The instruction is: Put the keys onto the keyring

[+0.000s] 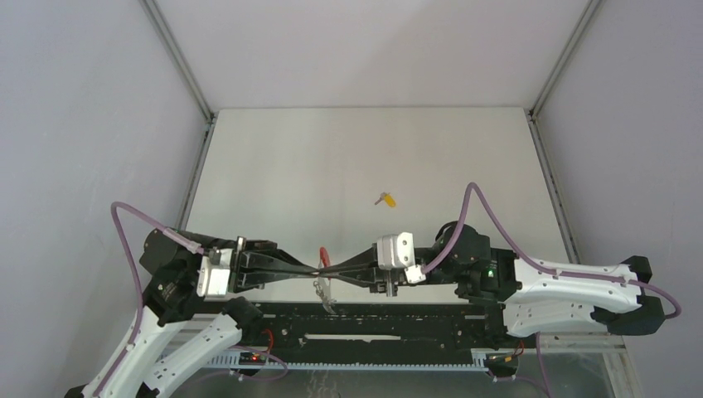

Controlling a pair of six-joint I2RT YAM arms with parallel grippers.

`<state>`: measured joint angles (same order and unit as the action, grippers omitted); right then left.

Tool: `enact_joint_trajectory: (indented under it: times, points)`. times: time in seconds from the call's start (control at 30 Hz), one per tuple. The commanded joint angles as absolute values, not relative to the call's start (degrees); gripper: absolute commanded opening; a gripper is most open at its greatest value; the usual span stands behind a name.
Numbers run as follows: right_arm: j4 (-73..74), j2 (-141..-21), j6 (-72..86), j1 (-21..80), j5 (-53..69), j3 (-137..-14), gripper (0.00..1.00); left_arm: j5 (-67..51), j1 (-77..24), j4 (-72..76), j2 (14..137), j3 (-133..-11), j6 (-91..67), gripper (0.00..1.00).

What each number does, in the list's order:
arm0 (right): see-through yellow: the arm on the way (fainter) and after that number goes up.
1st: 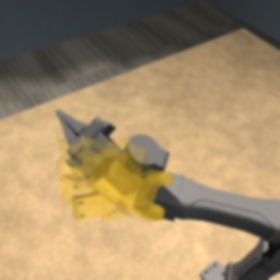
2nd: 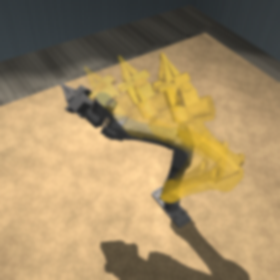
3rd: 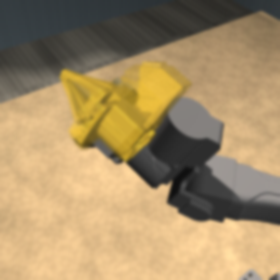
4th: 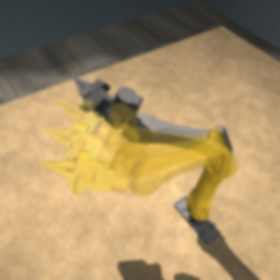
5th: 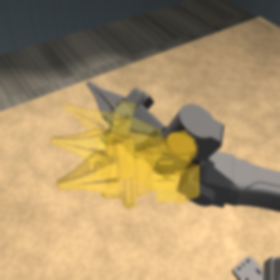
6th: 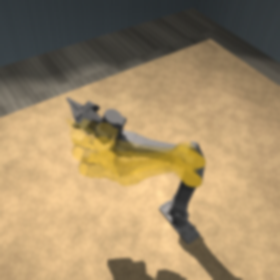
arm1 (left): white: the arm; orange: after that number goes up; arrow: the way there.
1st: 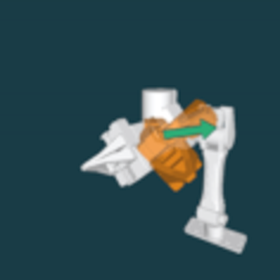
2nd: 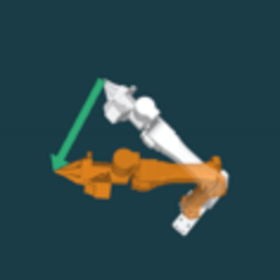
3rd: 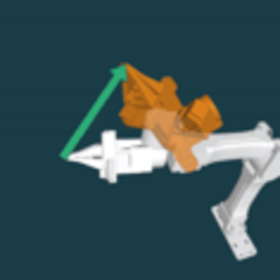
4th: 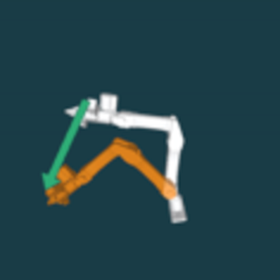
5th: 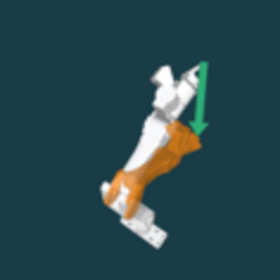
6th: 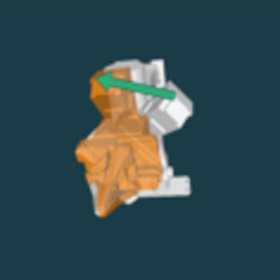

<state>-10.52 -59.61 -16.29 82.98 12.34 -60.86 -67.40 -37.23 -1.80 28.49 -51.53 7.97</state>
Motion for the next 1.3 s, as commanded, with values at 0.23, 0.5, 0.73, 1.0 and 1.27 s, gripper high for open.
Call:
enact_joint_trajectory:
  times: [0.23, 0.5, 0.73, 1.0, 1.27]
  points:
    - [3.0, -62.7, -11.9, 83.4, 5.0, -70.7, 0.00, -58.0, -37.4, -17.7, 28.1, -53.5, 20.6, 0.15]
    - [8.5, -63.4, -9.9, 82.8, 4.8, -72.6, 0.00, -55.4, -37.4, -21.6, 26.0, -52.6, 22.4, 0.11]
    - [9.6, -63.9, -9.7, 82.7, 5.5, -73.5, 0.00, -55.8, -37.4, -23.5, 26.4, -53.3, 22.2, 0.00]
    - [9.8, -64.2, -9.6, 82.6, 6.4, -73.5, 0.00, -52.6, -37.4, -24.5, 26.1, -53.5, 21.3, 0.34]
    - [9.9, -64.0, -9.1, 82.3, 6.9, -73.5, 0.00, -53.0, -37.4, -24.8, 24.4, -52.5, 22.3, 0.19]
